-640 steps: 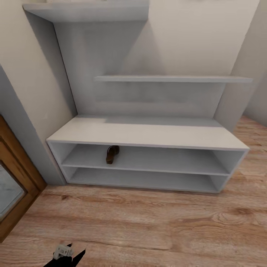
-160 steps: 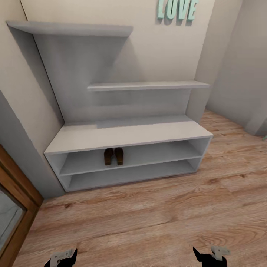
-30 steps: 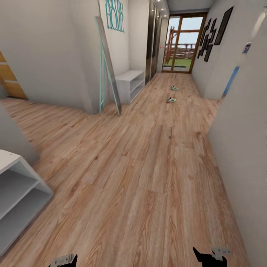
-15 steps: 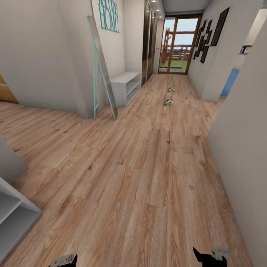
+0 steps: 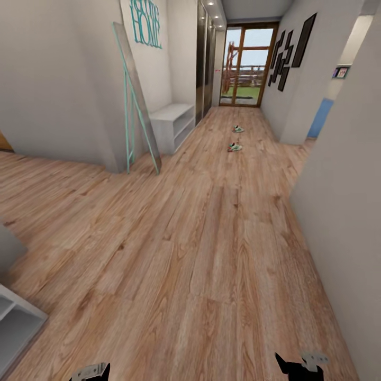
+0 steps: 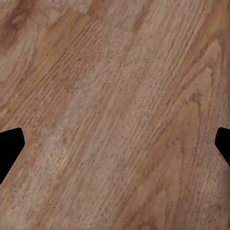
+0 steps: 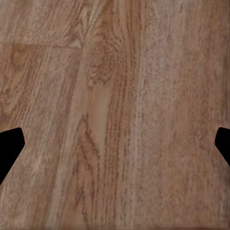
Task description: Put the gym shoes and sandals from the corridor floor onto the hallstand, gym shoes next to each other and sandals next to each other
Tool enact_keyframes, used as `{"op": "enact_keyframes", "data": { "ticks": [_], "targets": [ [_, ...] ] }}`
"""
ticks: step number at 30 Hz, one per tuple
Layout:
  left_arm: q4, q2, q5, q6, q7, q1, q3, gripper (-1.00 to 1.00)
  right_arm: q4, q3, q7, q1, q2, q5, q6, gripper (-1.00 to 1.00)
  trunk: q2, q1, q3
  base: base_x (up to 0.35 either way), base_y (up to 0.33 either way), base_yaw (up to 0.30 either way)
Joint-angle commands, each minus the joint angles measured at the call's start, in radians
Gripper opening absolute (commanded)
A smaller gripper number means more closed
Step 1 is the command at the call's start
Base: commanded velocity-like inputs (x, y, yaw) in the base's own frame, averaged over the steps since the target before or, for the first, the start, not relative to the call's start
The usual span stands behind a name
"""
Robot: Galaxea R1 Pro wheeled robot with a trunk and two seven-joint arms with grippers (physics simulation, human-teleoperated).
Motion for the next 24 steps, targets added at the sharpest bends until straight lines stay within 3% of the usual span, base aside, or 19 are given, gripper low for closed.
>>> {"op": "enact_keyframes", "data": {
  "ticks": [1,24],
  "targets": [
    [0.001,0.001,0.011,-0.003,-0.004,0.000,-0.005,1.00,0.002,-0.003,0.011,-0.001,0.000,-0.010,0.000,1.00,0.000,0.000,0.000,0.004,0.000,-0.209],
    [0.001,0.001,0.011,-0.003,-0.004,0.000,-0.007,1.00,0.003,-0.003,0.012,-0.001,0.005,-0.009,0.000,1.00,0.000,0.000,0.027,0.000,0.000,-0.217]
  ]
}}
